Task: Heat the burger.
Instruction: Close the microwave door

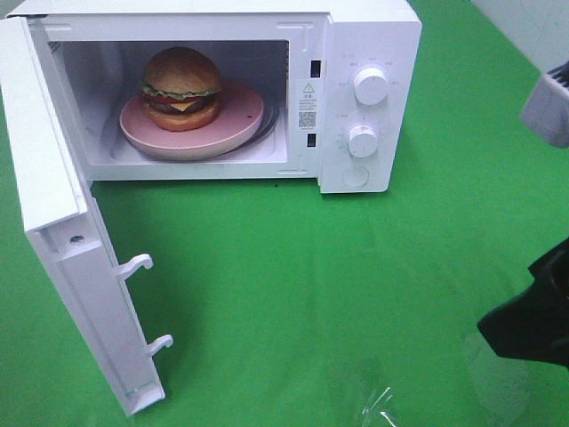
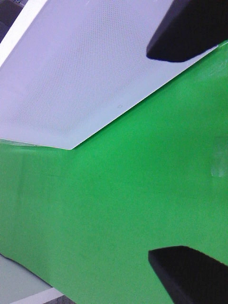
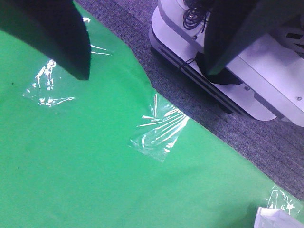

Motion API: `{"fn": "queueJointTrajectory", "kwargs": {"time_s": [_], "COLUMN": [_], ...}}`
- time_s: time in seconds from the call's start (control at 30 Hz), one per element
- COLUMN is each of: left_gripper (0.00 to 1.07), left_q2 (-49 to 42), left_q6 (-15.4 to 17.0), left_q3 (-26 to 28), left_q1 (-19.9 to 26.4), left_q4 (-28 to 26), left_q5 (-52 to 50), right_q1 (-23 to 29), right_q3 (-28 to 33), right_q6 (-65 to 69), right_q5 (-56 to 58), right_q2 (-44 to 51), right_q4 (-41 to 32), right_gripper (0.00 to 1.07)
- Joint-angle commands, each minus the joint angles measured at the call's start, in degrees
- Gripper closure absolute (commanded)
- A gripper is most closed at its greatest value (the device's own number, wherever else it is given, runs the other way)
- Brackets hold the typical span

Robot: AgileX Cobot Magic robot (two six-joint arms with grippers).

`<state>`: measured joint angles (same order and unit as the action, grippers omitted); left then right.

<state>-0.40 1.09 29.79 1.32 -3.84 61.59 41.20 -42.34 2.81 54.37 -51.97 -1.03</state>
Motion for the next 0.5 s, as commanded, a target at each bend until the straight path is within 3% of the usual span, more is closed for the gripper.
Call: {"fn": "queueJointTrajectory", "kwargs": {"time_s": [0.03,0.1,0.13,0.17,0.23,0.33,0.5], "left_gripper": [0.09,0.09,0.09,0.09,0.09,0.09,0.09], "left_q2": [-0.8,-0.8,-0.8,-0.8,-0.8,-0.8,-0.8], "left_q6": [0.1,0.1,0.1,0.1,0.1,0.1,0.1], "left_q3": [-0.1,-0.1,-0.1,-0.1,-0.1,-0.1,-0.1], "left_q1": [-0.1,-0.1,-0.1,-0.1,-0.1,-0.1,-0.1], "left_q4": [-0.3,-0.3,-0.3,-0.3,-0.3,-0.3,-0.3], "left_q5": [-0.4,-0.4,-0.4,-0.4,-0.4,-0.4,-0.4], "right_q1": [-1.4,-4.2,-8.7,-8.7,-15.5,-17.1,-24.1], "right_q3": [1.7,3.2,5.2,5.2,7.8,8.4,11.5], "right_q6": [0.5,0.5,0.5,0.5,0.0,0.0,-0.2], "right_q5": [0.3,0.3,0.3,0.3,0.3,0.3,0.3], "right_q2": [1.3,2.4,4.4,4.4,9.1,10.7,20.8], "right_q4": [0.0,-0.1,0.0,0.0,0.1,0.1,0.1], "right_gripper": [0.39,0.39,0.39,0.39,0.39,0.39,0.39]}}
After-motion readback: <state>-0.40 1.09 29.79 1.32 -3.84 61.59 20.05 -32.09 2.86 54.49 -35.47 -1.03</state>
